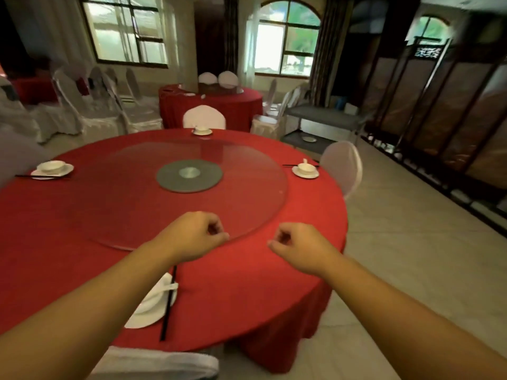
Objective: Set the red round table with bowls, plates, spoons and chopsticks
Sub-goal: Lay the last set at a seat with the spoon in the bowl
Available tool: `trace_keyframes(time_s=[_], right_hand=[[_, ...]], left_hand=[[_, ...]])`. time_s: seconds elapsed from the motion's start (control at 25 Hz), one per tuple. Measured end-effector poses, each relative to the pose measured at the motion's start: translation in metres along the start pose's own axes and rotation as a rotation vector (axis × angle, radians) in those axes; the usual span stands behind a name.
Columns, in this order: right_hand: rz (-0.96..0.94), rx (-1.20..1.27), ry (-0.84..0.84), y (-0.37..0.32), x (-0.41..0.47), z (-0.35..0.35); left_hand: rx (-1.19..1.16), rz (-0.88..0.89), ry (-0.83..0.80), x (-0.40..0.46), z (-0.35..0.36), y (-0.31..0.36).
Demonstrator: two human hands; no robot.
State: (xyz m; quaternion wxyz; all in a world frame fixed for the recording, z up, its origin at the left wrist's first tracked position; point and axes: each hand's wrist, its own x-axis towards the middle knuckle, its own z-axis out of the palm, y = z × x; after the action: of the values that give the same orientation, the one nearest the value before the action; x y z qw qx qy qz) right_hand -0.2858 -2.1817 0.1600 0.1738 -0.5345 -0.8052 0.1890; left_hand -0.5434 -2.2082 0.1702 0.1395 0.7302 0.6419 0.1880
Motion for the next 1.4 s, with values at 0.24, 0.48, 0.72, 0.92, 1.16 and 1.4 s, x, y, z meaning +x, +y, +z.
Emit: trace_keyframes(time_s=[0.24,0.48,0.72,0.92,1.16,1.4], right_hand=[[0.051,-0.137,0.026,0.114,-0.004,-0.112],[0.149,-0.233,-0.045,0.266,0.054,-0.177],[0.154,-0.262,-0.064,0.391,0.155,-0.258],[0.069,-0.214,-0.054,0.492,0.241,-0.297],[-0.188,-0.165,-0.145,0.635,0.372,-0.343],[-0.428,-0.163,-0.329,0.696,0.496,-0.392]], left_hand=[[0.113,0.12,0.011,0.09,0.049,0.121],[0.11,0.157,-0.072,0.256,0.142,0.184],[0.061,0.112,-0.154,0.415,0.2,0.262],[0.121,0.047,-0.128,0.519,0.235,0.307],[0.131,-0.231,-0.011,0.633,0.3,0.349],[-0.016,-0.586,0.124,0.689,0.335,0.399]])
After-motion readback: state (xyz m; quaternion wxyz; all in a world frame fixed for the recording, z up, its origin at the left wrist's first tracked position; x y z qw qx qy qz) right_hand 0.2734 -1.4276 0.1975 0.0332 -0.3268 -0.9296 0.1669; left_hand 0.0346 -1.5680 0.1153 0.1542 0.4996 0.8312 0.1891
